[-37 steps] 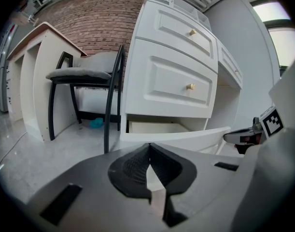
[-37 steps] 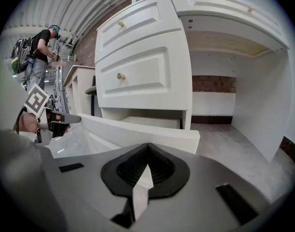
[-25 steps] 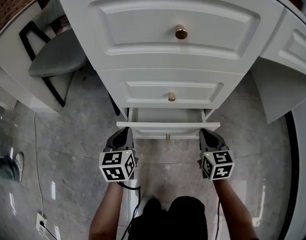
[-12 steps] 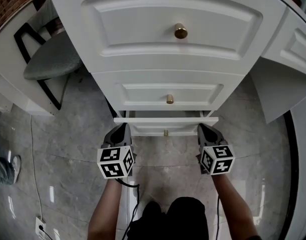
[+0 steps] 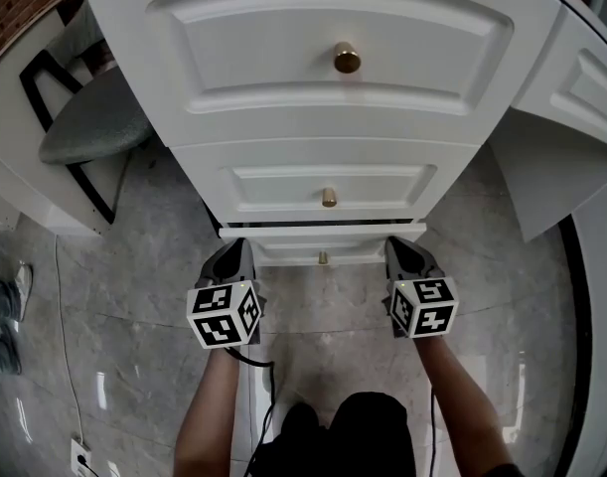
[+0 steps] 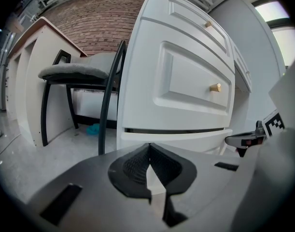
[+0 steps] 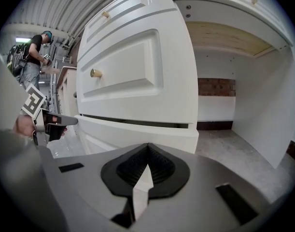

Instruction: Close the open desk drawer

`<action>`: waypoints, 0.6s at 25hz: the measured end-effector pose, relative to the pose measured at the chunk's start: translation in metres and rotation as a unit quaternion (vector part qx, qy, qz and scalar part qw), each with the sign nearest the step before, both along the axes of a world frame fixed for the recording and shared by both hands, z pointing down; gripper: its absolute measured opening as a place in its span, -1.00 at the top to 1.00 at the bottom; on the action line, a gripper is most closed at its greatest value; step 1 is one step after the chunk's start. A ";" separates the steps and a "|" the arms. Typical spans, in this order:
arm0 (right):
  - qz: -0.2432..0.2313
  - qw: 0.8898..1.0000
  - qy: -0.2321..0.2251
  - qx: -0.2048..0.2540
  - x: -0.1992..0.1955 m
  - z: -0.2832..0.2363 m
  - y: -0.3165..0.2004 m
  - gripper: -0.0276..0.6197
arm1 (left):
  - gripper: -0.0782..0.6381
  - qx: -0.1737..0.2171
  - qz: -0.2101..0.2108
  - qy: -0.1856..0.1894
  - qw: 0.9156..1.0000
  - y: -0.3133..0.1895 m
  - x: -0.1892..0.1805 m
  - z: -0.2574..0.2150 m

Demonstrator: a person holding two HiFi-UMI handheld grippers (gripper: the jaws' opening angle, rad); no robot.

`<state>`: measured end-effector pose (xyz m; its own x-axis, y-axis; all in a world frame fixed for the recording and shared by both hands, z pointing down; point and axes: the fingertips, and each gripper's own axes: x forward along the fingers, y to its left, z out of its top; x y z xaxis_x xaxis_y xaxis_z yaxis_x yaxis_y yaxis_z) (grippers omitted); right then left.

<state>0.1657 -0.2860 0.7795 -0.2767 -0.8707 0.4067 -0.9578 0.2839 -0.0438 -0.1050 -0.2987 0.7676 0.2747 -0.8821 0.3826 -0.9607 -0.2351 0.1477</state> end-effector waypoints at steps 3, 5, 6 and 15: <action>-0.001 1.000 -0.003 -0.001 0.000 0.001 -0.005 0.90 | 0.76 0.000 -0.002 -0.001 1.000 -0.004 0.000 0.000; -0.004 1.000 0.000 -0.001 0.000 0.001 -0.007 0.90 | 0.76 0.000 -0.001 -0.004 1.000 -0.007 0.001 0.000; -0.005 1.000 0.001 -0.001 0.001 0.001 -0.008 0.90 | 0.76 0.000 -0.001 -0.005 1.000 -0.008 0.001 0.000; -0.008 1.000 0.002 0.004 0.001 0.000 -0.013 0.90 | 0.76 0.004 0.000 -0.011 1.000 -0.013 0.001 0.000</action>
